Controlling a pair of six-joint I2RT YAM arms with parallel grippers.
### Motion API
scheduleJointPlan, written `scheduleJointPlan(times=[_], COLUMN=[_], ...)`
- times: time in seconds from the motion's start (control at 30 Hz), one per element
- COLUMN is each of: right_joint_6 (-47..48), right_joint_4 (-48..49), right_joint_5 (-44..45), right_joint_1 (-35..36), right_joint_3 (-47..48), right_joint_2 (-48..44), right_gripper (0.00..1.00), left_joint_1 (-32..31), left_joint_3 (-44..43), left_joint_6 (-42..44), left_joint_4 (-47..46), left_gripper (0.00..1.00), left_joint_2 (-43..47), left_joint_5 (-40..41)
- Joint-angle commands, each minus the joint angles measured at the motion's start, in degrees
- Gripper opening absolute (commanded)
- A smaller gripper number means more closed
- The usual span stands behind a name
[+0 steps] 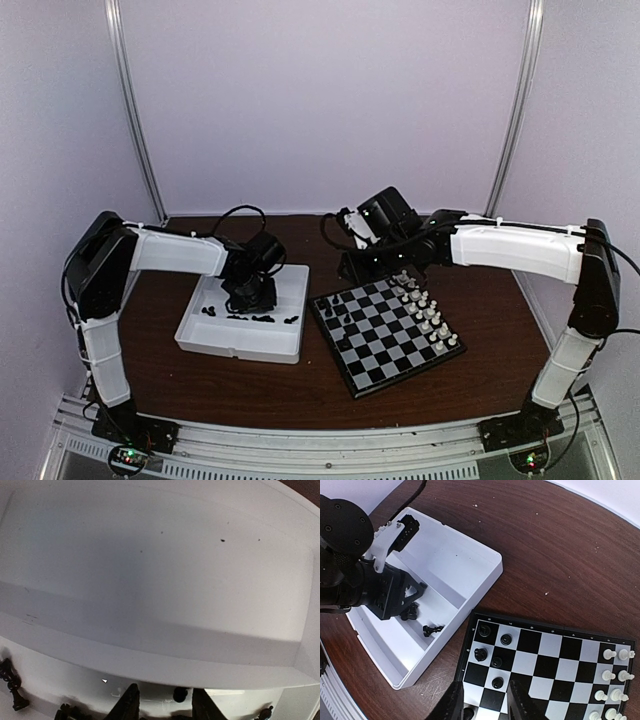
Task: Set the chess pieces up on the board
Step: Pick up the chess piece from the storage box.
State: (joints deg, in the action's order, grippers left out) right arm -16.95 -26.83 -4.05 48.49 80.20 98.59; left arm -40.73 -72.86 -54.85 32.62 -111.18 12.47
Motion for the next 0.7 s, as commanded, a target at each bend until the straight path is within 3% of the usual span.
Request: scheduleJointPlan(times=[0.0, 0.27, 0.67], right_joint_6=[-0.67, -0.72, -0.71], right_joint_4=[1.07, 1.25, 1.16], right_joint_5=[-0.08, -0.31, -0.38], right_joint_1=[0.11, 0.10, 0.15], right_joint_3=[-0.73, -1.11, -0.94], right_joint_2=[-1.86, -1.82, -2.00], right_gripper=[0.33, 0.33, 0.33], left_joint_1=[-0.82, -1.02, -1.02], left_joint_3=[-1.76, -2.40, -5.10], left_joint_6=[-0.73, -0.01, 4.65], left_joint_4=[-1.62, -2.03, -1.12], left_gripper=[0.37, 0.36, 0.28], left_joint_2=[-0.69, -1.23, -4.20], left_joint_5=[-0.42, 0.68, 3.72])
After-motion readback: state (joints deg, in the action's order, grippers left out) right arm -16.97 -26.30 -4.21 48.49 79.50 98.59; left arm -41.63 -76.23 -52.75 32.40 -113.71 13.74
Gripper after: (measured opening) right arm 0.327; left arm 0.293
